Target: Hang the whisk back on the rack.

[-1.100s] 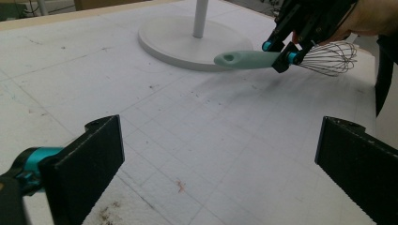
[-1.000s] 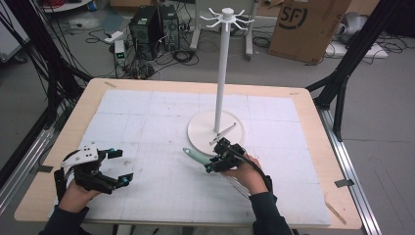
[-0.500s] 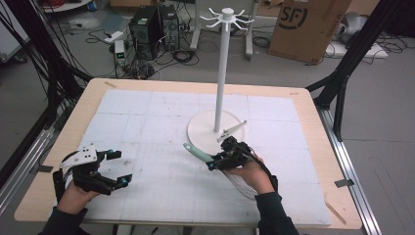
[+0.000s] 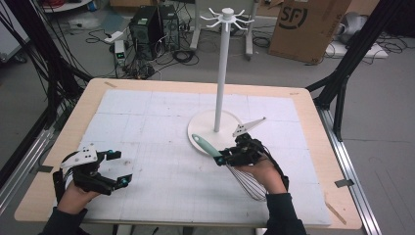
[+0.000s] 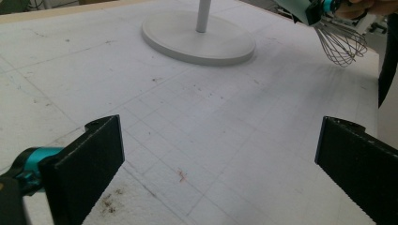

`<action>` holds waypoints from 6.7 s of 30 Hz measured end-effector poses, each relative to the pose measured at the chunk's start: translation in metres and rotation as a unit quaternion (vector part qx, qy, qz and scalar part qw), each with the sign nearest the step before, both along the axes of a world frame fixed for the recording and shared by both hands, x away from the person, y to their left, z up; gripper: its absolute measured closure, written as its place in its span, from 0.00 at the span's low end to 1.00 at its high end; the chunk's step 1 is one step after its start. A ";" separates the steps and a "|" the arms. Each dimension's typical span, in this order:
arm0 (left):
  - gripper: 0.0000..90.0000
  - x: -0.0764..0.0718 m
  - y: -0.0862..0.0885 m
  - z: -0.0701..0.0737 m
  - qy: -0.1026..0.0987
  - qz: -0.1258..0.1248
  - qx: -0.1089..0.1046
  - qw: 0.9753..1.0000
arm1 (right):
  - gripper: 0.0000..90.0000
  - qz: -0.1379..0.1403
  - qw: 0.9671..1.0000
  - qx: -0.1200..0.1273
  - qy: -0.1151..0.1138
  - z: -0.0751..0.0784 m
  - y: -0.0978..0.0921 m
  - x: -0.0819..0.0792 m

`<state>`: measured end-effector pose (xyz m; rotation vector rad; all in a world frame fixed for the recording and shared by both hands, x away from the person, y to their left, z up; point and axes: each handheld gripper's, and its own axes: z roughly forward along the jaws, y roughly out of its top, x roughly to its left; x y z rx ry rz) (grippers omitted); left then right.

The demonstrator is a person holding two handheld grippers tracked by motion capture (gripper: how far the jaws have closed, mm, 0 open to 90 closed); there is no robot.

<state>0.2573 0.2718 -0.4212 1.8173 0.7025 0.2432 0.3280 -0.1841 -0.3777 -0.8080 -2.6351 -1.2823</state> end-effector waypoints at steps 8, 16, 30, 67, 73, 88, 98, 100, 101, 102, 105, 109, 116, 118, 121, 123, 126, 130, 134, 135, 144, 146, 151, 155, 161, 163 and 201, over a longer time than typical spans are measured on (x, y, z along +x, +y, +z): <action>0.02 0.000 0.000 0.000 0.000 -0.001 0.000 1.000 | 0.77 -0.011 0.999 0.030 -0.024 0.016 -0.015 -0.004; 0.02 0.000 -0.001 0.000 0.001 -0.001 -0.001 1.000 | 0.77 -0.036 0.996 0.059 -0.047 0.032 -0.033 -0.007; 0.02 0.000 -0.001 -0.001 0.002 -0.002 0.001 1.000 | 0.77 -0.066 0.989 0.093 -0.096 0.067 -0.048 -0.008; 0.02 0.000 -0.002 -0.001 0.001 -0.005 -0.001 1.000 | 0.77 -0.080 0.968 0.131 -0.200 0.173 -0.047 0.000; 0.02 0.000 -0.001 0.000 -0.001 -0.008 -0.006 1.000 | 0.77 -0.082 0.963 0.133 -0.220 0.195 -0.043 0.001; 0.02 -0.001 -0.001 0.001 -0.002 -0.014 -0.014 1.000 | 0.77 -0.102 0.959 0.121 -0.237 0.212 -0.034 0.014; 0.02 -0.001 -0.001 0.001 -0.002 -0.016 -0.012 1.000 | 0.77 -0.106 0.960 0.113 -0.231 0.212 -0.031 0.025; 0.02 -0.001 -0.001 0.001 -0.002 -0.016 -0.011 1.000 | 0.77 -0.106 0.961 0.112 -0.231 0.211 -0.031 0.027; 0.02 0.000 -0.001 0.001 -0.002 -0.017 -0.012 1.000 | 0.77 -0.107 0.961 0.112 -0.229 0.211 -0.030 0.028; 0.02 0.000 -0.001 0.001 -0.002 -0.017 -0.012 1.000 | 0.77 -0.109 0.961 0.109 -0.230 0.210 -0.030 0.029; 0.02 0.000 -0.001 0.001 -0.002 -0.018 -0.010 1.000 | 0.77 -0.108 0.961 0.109 -0.231 0.209 -0.029 0.031; 0.02 -0.001 -0.002 0.001 -0.002 -0.018 -0.011 1.000 | 0.77 -0.109 0.961 0.109 -0.230 0.207 -0.029 0.033; 0.02 -0.001 -0.002 0.001 -0.001 -0.018 -0.010 1.000 | 0.77 -0.113 0.963 0.106 -0.221 0.201 -0.030 0.038; 0.02 -0.001 -0.002 0.001 -0.002 -0.018 -0.010 1.000 | 0.77 -0.117 0.965 0.103 -0.213 0.200 -0.030 0.039; 0.02 -0.001 -0.002 0.001 -0.001 -0.018 -0.011 1.000 | 0.77 -0.115 0.967 0.102 -0.205 0.198 -0.030 0.041; 0.02 -0.001 -0.002 0.001 -0.001 -0.018 -0.010 1.000 | 0.76 -0.114 0.968 0.103 -0.201 0.197 -0.030 0.042; 0.02 -0.001 -0.003 0.001 -0.002 -0.019 -0.009 1.000 | 0.75 -0.115 0.968 0.108 -0.193 0.195 -0.031 0.043; 0.02 -0.001 -0.002 0.001 -0.003 -0.020 -0.010 1.000 | 0.71 -0.110 0.966 0.122 -0.198 0.196 -0.033 0.042; 0.02 -0.001 -0.002 0.001 -0.003 -0.021 -0.009 1.000 | 0.69 -0.105 0.967 0.129 -0.195 0.196 -0.037 0.041; 0.02 -0.001 -0.003 0.001 -0.002 -0.020 -0.011 1.000 | 0.67 -0.101 0.967 0.134 -0.193 0.196 -0.039 0.039; 0.02 0.000 -0.003 0.001 -0.002 -0.023 -0.010 1.000 | 0.52 -0.053 0.975 0.126 -0.175 0.188 -0.038 0.029; 0.02 0.000 -0.003 0.001 -0.003 -0.022 -0.011 1.000 | 0.45 -0.035 0.977 0.123 -0.172 0.186 -0.034 0.025; 0.02 0.000 -0.002 0.002 -0.003 -0.023 -0.017 1.000 | 0.23 0.006 0.979 0.129 -0.159 0.179 -0.026 0.016; 0.02 -0.001 -0.003 0.007 -0.008 -0.025 -0.022 0.999 | 0.10 0.013 0.981 0.122 -0.148 0.168 -0.020 0.010; 0.02 -0.001 -0.005 0.008 -0.011 -0.020 -0.015 1.000 | 0.01 -0.010 0.982 0.122 -0.146 0.149 -0.020 0.005; 0.02 -0.001 -0.004 0.009 -0.015 -0.017 -0.014 1.000 | 0.01 -0.015 0.980 0.125 -0.152 0.142 -0.023 0.002; 0.02 0.001 -0.004 0.011 -0.016 -0.005 -0.022 1.000 | 0.01 -0.085 0.971 0.102 -0.200 0.025 -0.063 -0.055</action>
